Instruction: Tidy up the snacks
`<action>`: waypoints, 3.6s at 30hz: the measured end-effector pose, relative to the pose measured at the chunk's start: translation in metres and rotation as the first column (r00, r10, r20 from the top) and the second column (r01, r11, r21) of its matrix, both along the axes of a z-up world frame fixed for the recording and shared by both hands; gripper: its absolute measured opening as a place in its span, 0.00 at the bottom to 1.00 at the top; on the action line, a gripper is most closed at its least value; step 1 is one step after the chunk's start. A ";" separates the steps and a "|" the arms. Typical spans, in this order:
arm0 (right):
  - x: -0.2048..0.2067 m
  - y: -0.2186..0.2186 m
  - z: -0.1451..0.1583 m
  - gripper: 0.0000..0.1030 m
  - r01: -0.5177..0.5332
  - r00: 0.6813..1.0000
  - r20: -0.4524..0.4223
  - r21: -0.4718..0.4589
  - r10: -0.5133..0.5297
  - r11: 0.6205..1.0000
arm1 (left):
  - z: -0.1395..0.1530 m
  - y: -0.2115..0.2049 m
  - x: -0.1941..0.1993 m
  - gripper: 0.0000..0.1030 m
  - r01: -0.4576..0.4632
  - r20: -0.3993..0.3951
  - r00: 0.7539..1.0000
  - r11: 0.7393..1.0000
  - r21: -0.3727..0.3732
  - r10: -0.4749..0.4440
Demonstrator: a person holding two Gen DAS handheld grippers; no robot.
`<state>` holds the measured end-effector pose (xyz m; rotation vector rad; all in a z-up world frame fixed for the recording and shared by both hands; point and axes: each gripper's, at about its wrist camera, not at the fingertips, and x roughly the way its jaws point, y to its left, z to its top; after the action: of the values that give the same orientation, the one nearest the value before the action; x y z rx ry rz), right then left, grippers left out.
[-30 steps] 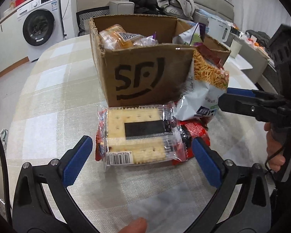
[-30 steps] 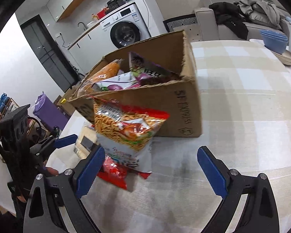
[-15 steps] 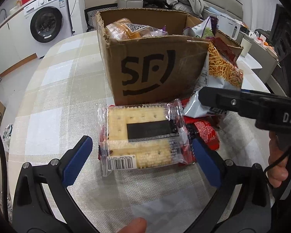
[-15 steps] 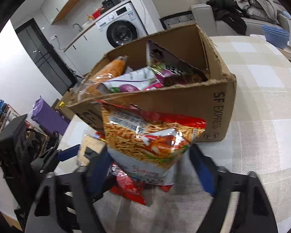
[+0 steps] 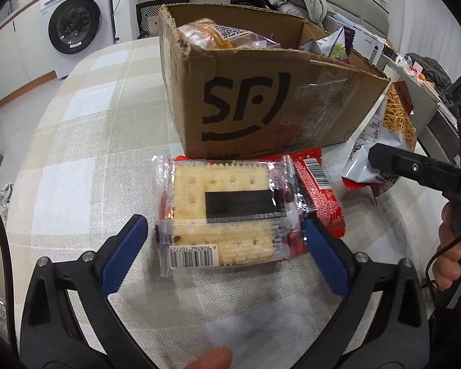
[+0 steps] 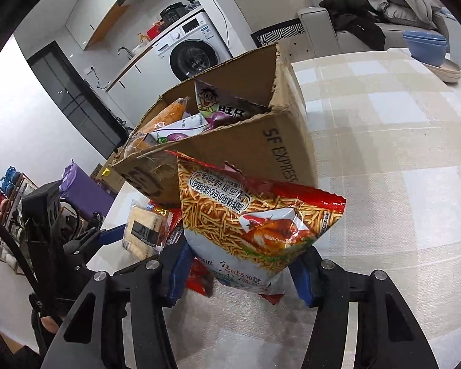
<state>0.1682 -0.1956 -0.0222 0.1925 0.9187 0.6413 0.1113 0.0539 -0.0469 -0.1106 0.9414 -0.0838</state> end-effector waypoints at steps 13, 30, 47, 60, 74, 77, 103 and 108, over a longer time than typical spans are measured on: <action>-0.004 -0.004 0.001 0.55 -0.007 1.000 0.015 -0.001 0.007 1.000 | 0.011 -0.003 -0.012 0.54 0.048 0.025 0.998 0.998 0.034 -0.049; -0.008 -0.011 0.004 0.55 -0.010 1.000 0.029 0.007 0.010 1.000 | 0.026 0.006 -0.023 0.42 0.042 0.054 0.998 0.999 -0.005 -0.042; -0.006 -0.011 0.003 0.55 -0.008 1.000 0.018 0.001 0.008 1.000 | 0.022 -0.022 -0.030 0.83 0.057 0.039 0.997 0.991 0.120 -0.062; -0.004 -0.013 0.003 0.55 -0.003 1.000 0.014 -0.011 0.003 1.000 | 0.008 -0.050 -0.027 0.98 0.033 -0.032 0.999 0.979 0.201 -0.027; -0.007 -0.011 0.004 0.55 -0.015 1.000 0.014 -0.018 0.015 1.000 | 0.011 -0.036 -0.044 0.98 -0.010 -0.053 0.998 0.992 0.125 0.017; -0.007 -0.012 0.006 0.55 -0.014 1.000 0.018 -0.018 0.014 1.000 | 0.016 -0.036 -0.042 0.98 -0.052 -0.027 0.998 0.993 0.102 0.055; -0.007 -0.014 0.009 0.55 -0.007 1.000 0.026 -0.024 0.008 1.000 | -0.007 -0.023 -0.043 0.75 -0.143 -0.032 0.989 0.983 0.113 0.147; -0.007 -0.013 0.009 0.55 -0.013 0.999 0.029 -0.025 0.014 1.000 | -0.009 -0.024 -0.052 0.70 -0.107 -0.020 0.994 0.986 0.126 0.111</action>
<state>0.1610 -0.2089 -0.0131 0.1545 0.9006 0.6433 0.0593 0.0297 -0.0555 -0.0478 0.9638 0.0779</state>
